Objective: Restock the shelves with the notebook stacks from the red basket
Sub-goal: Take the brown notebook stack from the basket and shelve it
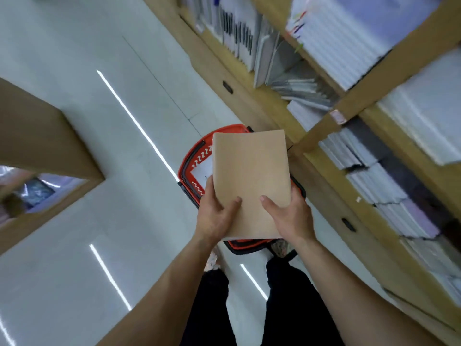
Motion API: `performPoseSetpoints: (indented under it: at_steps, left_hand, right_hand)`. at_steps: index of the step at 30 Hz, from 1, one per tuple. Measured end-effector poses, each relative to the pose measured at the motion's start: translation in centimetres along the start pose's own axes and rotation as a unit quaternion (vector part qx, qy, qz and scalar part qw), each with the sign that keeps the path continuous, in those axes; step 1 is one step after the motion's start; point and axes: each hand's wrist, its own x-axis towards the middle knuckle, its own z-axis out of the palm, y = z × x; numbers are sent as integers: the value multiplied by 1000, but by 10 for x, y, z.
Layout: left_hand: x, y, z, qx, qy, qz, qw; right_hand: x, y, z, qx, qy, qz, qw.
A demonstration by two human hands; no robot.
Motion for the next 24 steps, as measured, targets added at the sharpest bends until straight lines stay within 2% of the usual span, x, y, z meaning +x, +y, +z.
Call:
performPoseSetpoints:
  at_steps: [7,14,20,24]
  left_hand:
    - [-63,111,-2,38,-85,98,991]
    - [-87,180,53,86,-187,185,961]
    - [-70,233,122,96,-262,211,937]
    - [-38,265,162,98,-268,206,936]
  right_hand:
    - [-90,-43,-83,67,88,23,994]
    - [-144,-33,-153,141,231,53,961]
    - [-133,-20,-213,193,313,56,928]
    - [-92,-24,-248,188,327,41,925]
